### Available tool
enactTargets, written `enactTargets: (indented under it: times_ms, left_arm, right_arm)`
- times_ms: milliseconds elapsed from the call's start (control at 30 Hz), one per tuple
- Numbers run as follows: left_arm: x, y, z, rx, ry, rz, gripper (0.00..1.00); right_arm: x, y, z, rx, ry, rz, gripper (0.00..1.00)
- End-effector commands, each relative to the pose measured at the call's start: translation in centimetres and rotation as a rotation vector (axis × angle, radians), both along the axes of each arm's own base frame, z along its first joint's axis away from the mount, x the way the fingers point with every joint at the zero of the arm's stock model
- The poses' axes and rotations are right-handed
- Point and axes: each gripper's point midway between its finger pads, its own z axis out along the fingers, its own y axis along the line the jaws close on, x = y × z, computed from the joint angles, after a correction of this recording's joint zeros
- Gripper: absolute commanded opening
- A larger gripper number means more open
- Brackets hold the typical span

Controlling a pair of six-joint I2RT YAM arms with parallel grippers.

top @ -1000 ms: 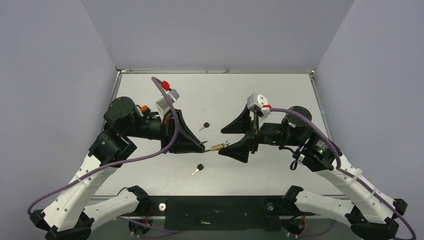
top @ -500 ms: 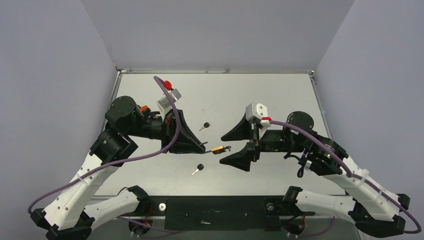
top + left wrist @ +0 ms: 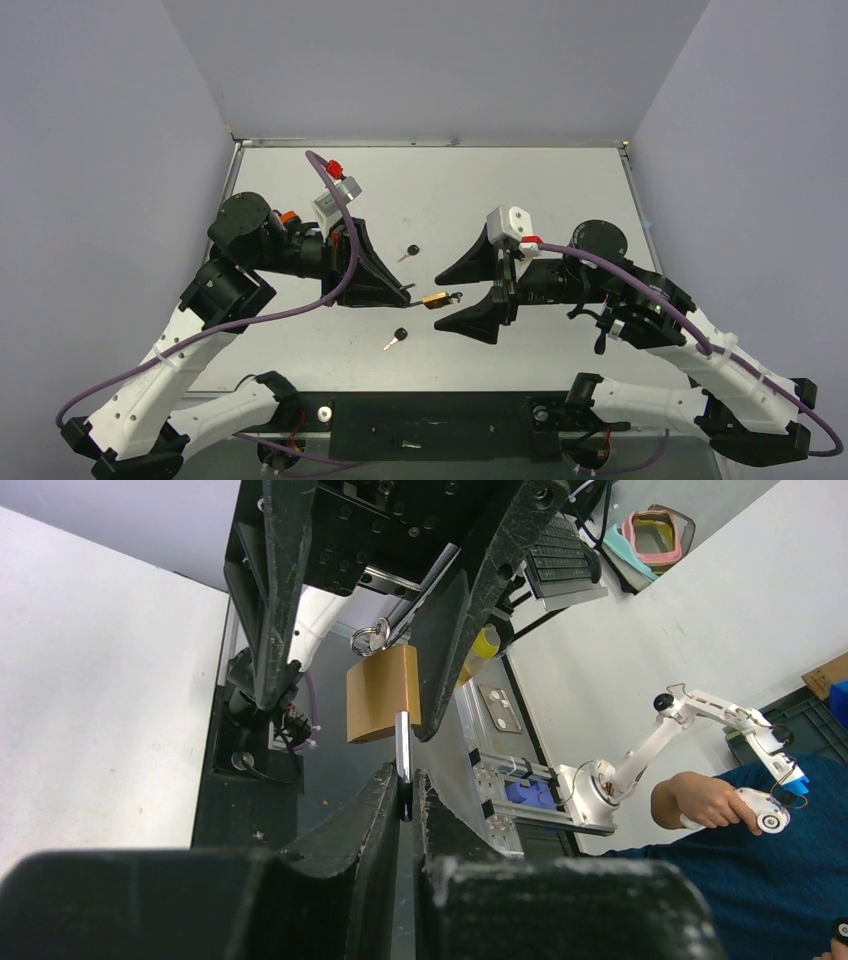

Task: Lock with the key
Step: Lock the lock.

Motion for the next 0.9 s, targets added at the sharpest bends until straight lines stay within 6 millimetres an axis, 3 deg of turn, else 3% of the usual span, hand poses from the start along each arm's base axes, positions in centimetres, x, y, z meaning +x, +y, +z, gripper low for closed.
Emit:
enactTargets:
  times_ms: [0,167,400,700,867]
  left_arm:
    - [-0.5,0.41,1.99,-0.063,-0.075,-0.009,0.0]
    - [-0.36,0.32,1.74,-0.058,-0.068,-0.008,0.0]
    - [-0.21,0.19,1.55,-0.054,-0.064,-0.009,0.0]
    - [0.12,-0.03,1.2,-0.047,-0.053,-0.006,0.0]
    - [0.16,-0.1,1.16,-0.045,-0.05,-0.008,0.0]
  right_arm:
    - [-0.55,0.2,2.8,0.073,-0.062,0.018,0.62]
    - [-0.93,0.06,3.16,0.086,-0.063,0.024,0.58]
    - [-1.02,-0.17,3.39,0.098,-0.058,0.017,0.44]
    - [-1.13,0.17,3.46,0.1,-0.051,0.026,0.39]
    - [-1.03,0.24,3.23,0.093,-0.043,0.019,0.29]
